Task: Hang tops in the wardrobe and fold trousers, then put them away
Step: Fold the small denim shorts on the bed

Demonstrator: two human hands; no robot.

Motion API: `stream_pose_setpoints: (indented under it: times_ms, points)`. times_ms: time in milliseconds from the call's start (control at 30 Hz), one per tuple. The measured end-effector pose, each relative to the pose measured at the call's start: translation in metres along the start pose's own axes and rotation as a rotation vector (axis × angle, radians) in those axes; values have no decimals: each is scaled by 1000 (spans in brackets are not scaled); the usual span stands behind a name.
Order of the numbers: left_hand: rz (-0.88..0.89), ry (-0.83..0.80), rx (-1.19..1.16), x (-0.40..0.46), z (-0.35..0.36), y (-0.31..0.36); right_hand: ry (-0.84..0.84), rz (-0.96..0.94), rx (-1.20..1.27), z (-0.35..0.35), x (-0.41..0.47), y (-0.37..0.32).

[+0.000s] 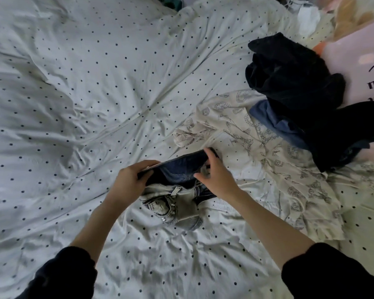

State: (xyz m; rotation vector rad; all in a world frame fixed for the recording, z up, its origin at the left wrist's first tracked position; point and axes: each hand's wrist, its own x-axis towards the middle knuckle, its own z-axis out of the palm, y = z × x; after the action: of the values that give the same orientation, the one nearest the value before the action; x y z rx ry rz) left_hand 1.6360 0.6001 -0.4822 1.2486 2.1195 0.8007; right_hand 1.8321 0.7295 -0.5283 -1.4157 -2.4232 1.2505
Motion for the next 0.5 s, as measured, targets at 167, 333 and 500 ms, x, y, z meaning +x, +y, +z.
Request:
stream_pose_setpoints:
  times_ms: [167,333,500]
  points:
    - [204,84,90,-2,-27,29,-115,-134,-404,-20,11,-31]
    - [29,234,74,-3,-74,52,128,-202,-519,-38,-3,-59]
    - [-30,328,11,-15,-125,80,293,7,-342,-68,-18,-80]
